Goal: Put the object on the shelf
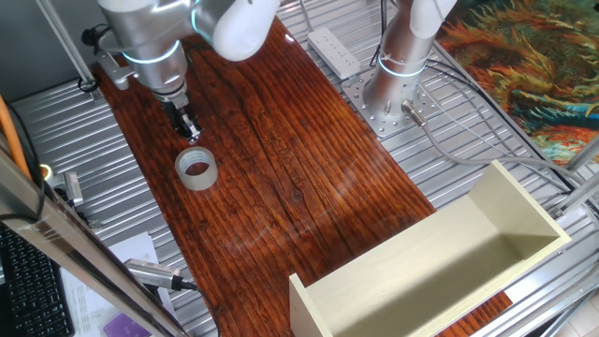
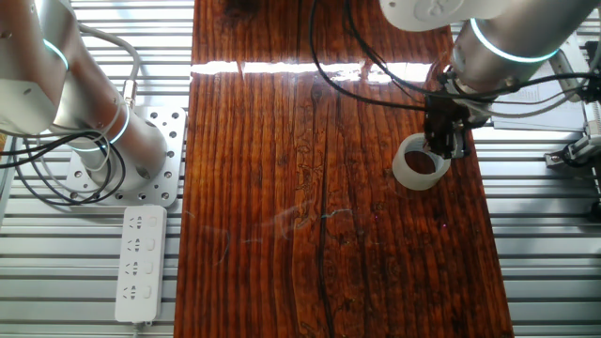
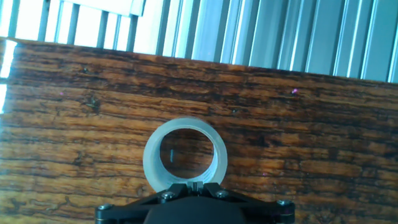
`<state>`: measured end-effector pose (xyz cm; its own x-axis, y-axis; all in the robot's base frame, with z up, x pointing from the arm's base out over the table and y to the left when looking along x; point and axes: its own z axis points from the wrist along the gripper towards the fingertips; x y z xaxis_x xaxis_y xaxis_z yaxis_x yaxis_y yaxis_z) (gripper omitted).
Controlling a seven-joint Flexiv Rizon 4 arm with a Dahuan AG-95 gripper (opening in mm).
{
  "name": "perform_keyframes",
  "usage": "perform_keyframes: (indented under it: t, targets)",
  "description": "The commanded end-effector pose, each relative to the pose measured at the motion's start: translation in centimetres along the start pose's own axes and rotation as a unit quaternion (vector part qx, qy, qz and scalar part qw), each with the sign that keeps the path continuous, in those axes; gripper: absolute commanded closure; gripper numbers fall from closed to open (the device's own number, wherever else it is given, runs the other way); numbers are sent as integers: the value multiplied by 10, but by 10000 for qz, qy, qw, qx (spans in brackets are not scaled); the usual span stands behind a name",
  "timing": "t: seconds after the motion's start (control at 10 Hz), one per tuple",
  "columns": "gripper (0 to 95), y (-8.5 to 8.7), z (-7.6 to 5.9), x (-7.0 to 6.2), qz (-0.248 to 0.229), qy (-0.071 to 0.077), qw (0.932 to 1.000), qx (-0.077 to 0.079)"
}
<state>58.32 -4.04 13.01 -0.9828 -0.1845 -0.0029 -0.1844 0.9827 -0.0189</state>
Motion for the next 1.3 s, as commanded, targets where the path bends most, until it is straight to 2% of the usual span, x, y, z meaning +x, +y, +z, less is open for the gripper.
perform_keyframes:
  t: [0.1,0.4,0.7,0.8,1.0,1.3]
  targets:
    - [760,-9,8,-11,-500,-141,9986,72]
    - [760,-16,22,-24,-477,-150,9987,23]
    - [760,-19,43,-29,-533,-175,9984,-52]
    - [570,-19,47,-31,-565,-181,9982,-34]
    - [570,-19,49,-33,-722,-240,9971,-32]
    - [570,-20,58,-34,-752,-224,9969,-16]
